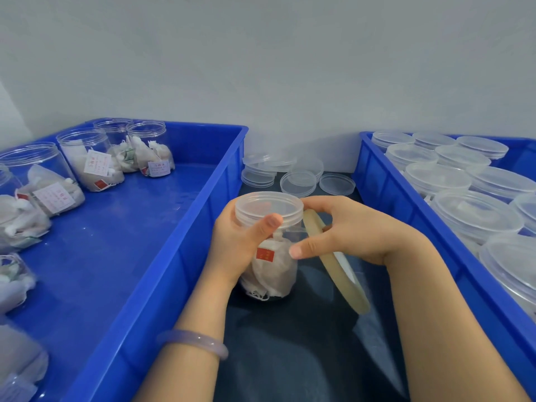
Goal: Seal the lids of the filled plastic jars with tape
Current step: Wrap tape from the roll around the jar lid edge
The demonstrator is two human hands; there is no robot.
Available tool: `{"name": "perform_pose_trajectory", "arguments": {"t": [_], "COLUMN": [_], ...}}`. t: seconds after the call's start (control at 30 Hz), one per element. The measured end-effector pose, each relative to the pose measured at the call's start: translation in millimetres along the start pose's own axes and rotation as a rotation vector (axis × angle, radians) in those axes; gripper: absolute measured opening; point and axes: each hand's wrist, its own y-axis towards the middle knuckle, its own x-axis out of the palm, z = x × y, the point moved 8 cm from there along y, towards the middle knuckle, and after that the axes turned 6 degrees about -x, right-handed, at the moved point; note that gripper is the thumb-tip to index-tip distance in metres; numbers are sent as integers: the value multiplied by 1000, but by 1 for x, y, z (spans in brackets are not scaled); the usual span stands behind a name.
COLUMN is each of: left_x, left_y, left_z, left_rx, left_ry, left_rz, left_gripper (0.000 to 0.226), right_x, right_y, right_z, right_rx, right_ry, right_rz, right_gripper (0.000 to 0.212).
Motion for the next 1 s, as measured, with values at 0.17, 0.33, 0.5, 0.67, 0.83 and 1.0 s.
{"name": "perform_pose_trajectory", "arguments": {"t": [0.17,0.33,0.5,0.67,0.83,1.0], "left_x": [-2,-3,-1,-1,5,-1], "left_y": [-1,-1,-1,-4,-6,-7], "left_z": [0,0,-4,2,14,12], "left_rx": [9,8,12,13,24,-3], "left_ry": [-75,-81,-68,17,252,148], "left_rz": [-4,-20,-91,-80,-35,-17], "left_gripper": [96,110,107,106,122,102], "right_x": [-4,-9,-9,-13,-18,-13], "right_y": [-1,1,5,4,2,-2], "right_z": [0,2,8,16,15,9], "right_rx": [-43,-61,-51,-16,28,31], "right_ry": [115,81,60,85,-26,-40], "right_rz": [27,86,123,156,173,61], "right_gripper": [37,31,29,32,47,41]}}
